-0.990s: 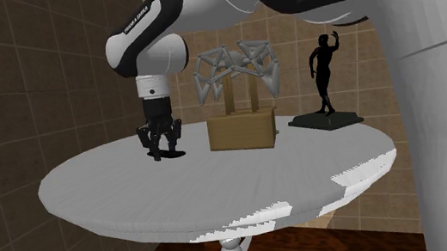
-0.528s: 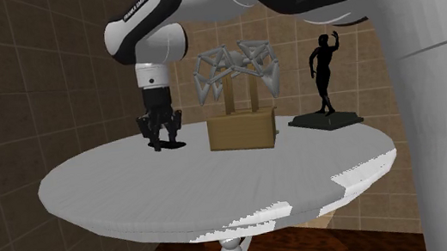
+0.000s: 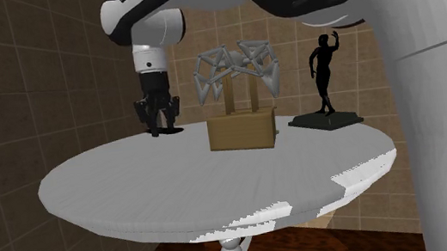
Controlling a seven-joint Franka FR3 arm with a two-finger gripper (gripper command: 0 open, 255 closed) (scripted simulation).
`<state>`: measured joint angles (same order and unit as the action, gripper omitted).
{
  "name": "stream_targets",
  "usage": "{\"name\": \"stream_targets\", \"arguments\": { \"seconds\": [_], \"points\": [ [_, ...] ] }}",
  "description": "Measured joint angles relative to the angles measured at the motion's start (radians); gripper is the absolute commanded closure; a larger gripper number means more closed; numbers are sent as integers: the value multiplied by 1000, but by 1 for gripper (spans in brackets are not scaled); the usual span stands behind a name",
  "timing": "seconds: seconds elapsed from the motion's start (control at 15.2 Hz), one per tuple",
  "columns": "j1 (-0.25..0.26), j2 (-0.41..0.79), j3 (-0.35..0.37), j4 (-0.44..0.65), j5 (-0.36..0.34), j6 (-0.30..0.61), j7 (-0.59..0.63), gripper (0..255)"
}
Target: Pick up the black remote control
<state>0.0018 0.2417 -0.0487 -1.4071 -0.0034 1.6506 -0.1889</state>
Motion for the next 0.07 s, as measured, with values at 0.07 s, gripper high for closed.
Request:
{"name": "stream_targets", "arguments": {
  "seconds": [0.07],
  "points": [
    [0,3,0,12,0,-9,0,255]
  ]
}}
